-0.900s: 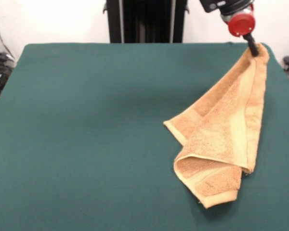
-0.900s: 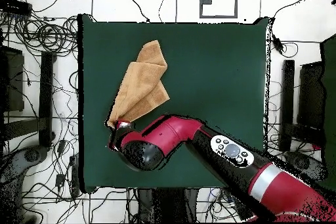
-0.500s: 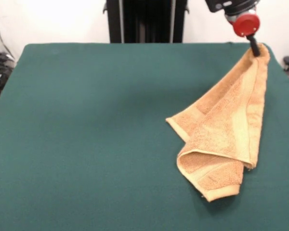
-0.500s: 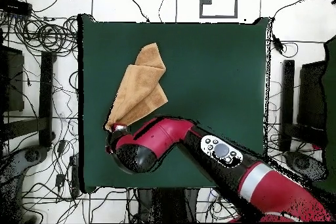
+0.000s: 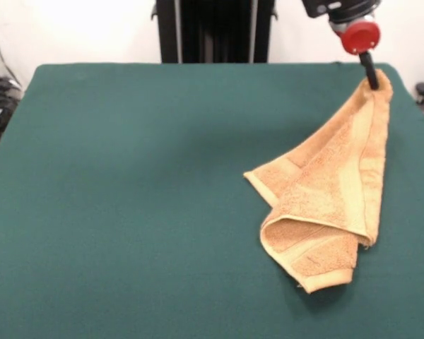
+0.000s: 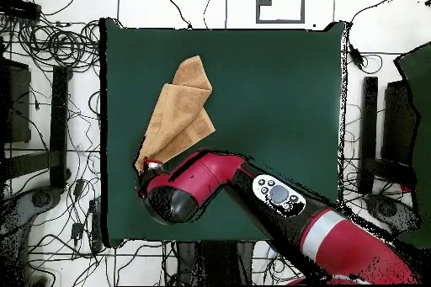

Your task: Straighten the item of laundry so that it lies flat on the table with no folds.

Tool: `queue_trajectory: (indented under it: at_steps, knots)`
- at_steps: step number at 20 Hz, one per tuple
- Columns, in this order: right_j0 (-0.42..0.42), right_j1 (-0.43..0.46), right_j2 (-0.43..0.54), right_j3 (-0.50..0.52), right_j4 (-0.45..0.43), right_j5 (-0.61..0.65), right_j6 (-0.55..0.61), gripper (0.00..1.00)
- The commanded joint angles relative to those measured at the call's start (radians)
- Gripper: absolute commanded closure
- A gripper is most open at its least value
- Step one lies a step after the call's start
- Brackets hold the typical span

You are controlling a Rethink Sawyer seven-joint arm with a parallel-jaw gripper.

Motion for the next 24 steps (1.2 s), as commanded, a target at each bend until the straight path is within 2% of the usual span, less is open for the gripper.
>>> queue_trajectory:
  at_steps: [1, 5, 7, 9, 12, 17, 20, 24]
  knots:
    - [0.012, 0.022, -0.034, -0.047, 0.021, 0.102, 0.045, 0.0]
    - [-0.015, 0.034, -0.008, -0.071, 0.051, 0.14, 0.01, 0.0]
    - [-0.045, 0.038, 0.031, -0.089, 0.083, 0.189, -0.045, 0.0]
    - [-0.059, 0.005, 0.036, -0.126, 0.126, 0.266, -0.075, 0.0]
    - [-0.063, -0.031, 0.013, -0.196, 0.147, 0.349, -0.102, 0.0]
    - [-0.059, -0.031, -0.015, -0.316, 0.121, 0.459, -0.152, 0.0]
    - [-0.052, 0.008, -0.025, -0.39, 0.096, 0.534, -0.196, 0.0]
    - [-0.048, 0.075, -0.029, -0.444, 0.082, 0.565, -0.192, 0.0]
